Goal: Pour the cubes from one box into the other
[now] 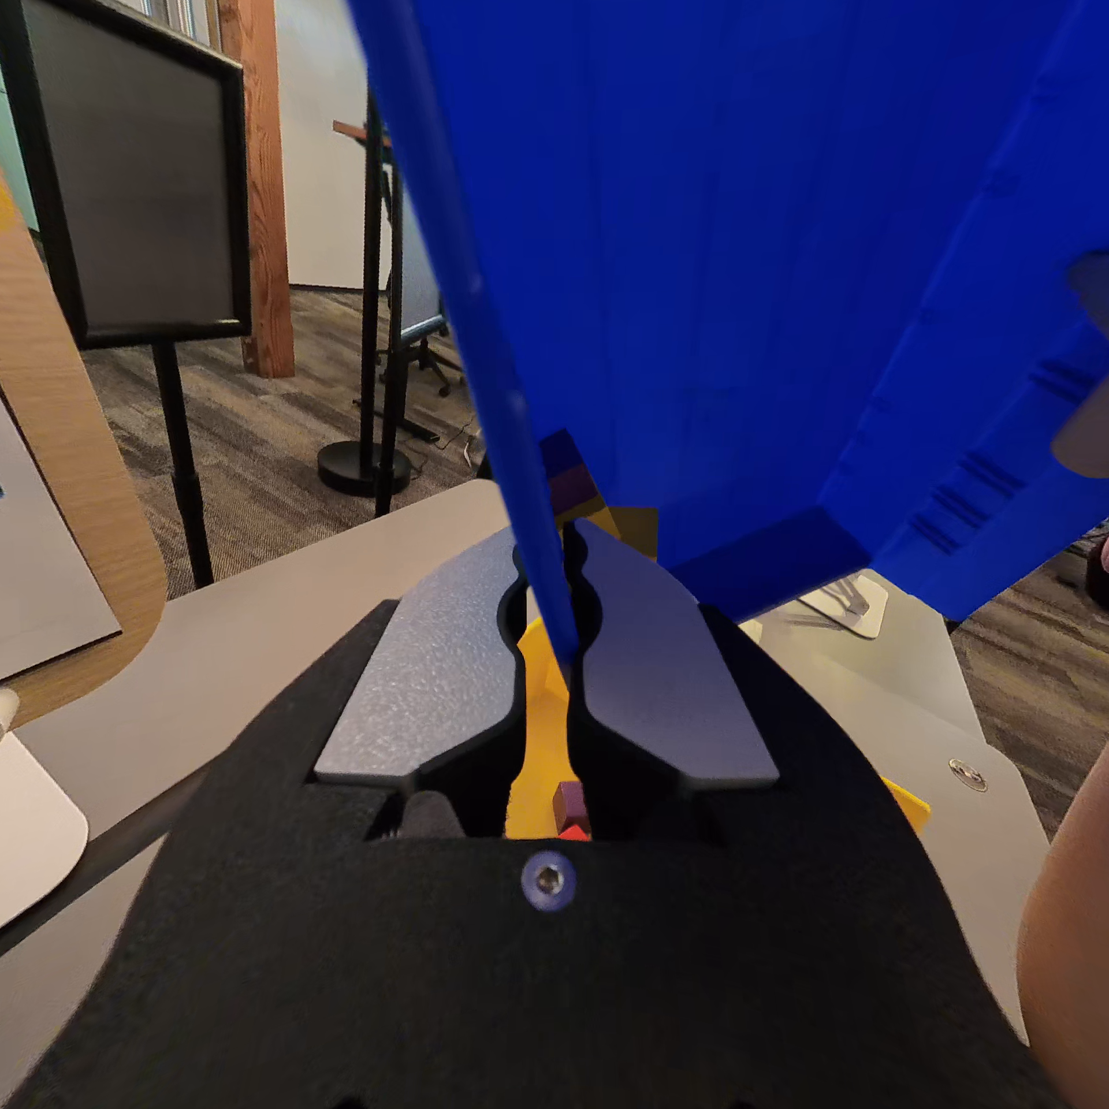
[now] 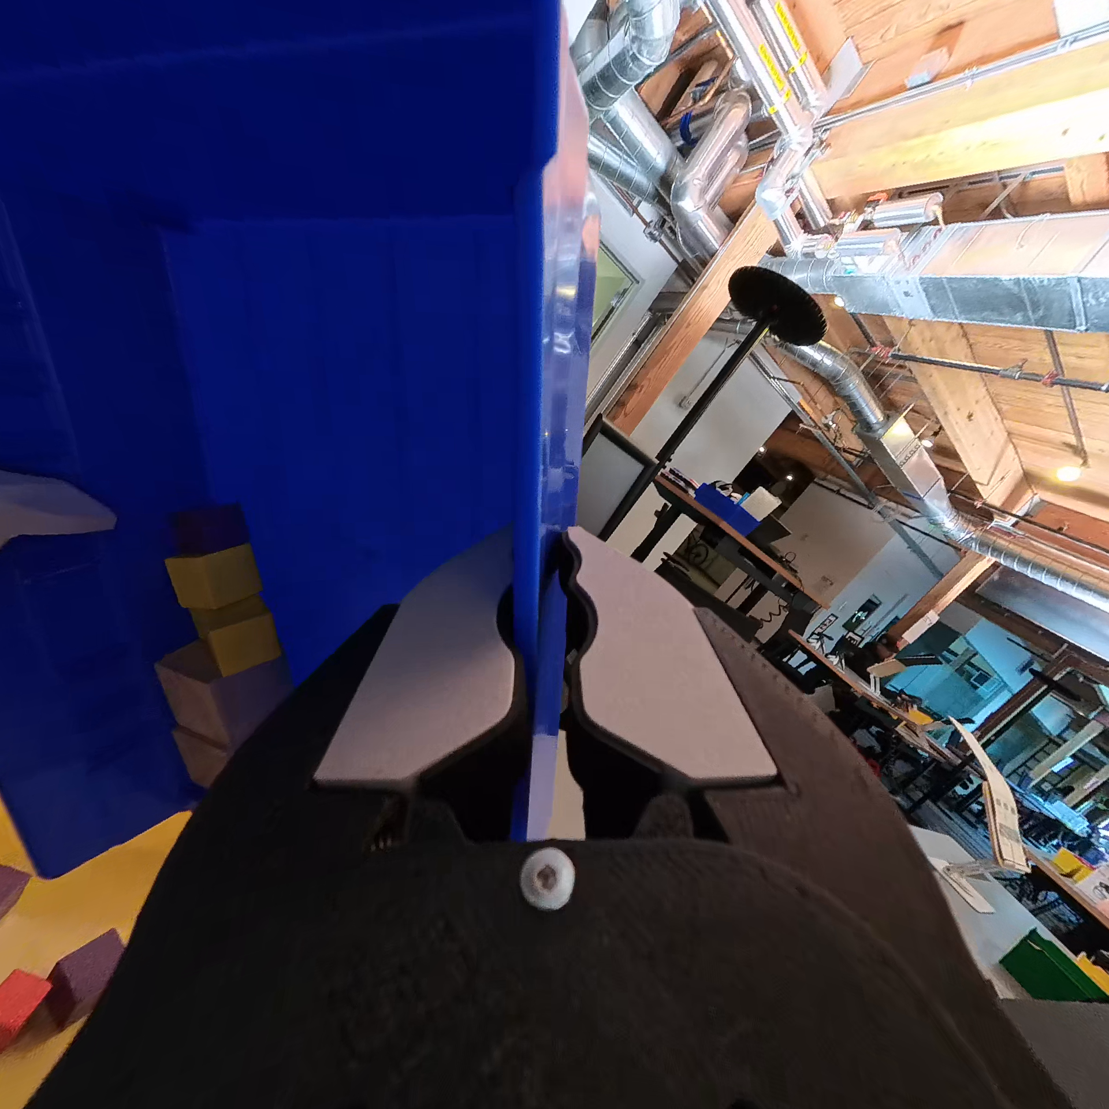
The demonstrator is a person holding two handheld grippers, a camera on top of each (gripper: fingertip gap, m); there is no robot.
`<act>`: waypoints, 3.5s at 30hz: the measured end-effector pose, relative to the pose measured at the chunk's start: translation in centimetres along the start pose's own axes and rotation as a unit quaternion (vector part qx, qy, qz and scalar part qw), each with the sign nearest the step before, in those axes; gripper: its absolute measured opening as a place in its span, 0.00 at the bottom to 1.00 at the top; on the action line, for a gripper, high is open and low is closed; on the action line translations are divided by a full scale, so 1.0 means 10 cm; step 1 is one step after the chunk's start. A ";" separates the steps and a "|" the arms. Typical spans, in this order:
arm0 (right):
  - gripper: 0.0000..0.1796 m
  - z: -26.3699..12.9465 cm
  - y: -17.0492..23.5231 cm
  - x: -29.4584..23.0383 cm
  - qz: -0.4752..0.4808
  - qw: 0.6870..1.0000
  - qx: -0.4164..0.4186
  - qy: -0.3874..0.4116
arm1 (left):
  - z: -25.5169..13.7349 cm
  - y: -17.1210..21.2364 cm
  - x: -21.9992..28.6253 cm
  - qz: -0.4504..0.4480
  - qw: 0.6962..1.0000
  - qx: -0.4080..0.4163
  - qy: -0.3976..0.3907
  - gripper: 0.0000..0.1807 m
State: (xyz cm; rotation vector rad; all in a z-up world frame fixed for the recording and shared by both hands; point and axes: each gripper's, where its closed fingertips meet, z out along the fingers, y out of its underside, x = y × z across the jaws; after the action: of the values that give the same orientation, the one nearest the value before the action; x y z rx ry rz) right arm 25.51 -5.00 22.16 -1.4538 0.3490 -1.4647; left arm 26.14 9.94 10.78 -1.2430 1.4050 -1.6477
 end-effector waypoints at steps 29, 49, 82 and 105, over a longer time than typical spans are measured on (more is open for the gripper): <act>0.04 -0.01 0.00 0.04 0.007 1.000 0.010 -0.002 | -0.02 -0.01 0.07 0.022 1.000 -0.006 0.001 0.06; 0.03 0.27 0.84 0.54 0.090 0.961 -0.232 -0.124 | 0.21 0.20 0.86 -0.093 0.983 -0.095 0.127 0.23; 0.04 -0.65 2.78 2.55 0.311 0.701 -0.586 -0.262 | 0.86 1.63 2.12 0.139 0.852 -0.442 0.242 0.23; 0.05 -0.87 2.37 2.09 0.218 0.703 -0.612 -0.289 | -0.44 0.96 1.52 0.145 0.917 -0.347 0.135 0.22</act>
State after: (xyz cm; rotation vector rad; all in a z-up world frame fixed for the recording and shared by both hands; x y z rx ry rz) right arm 32.84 -35.87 13.84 -2.4973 1.3117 -0.1556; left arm 15.61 -4.31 5.41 -1.0956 2.3556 -1.1709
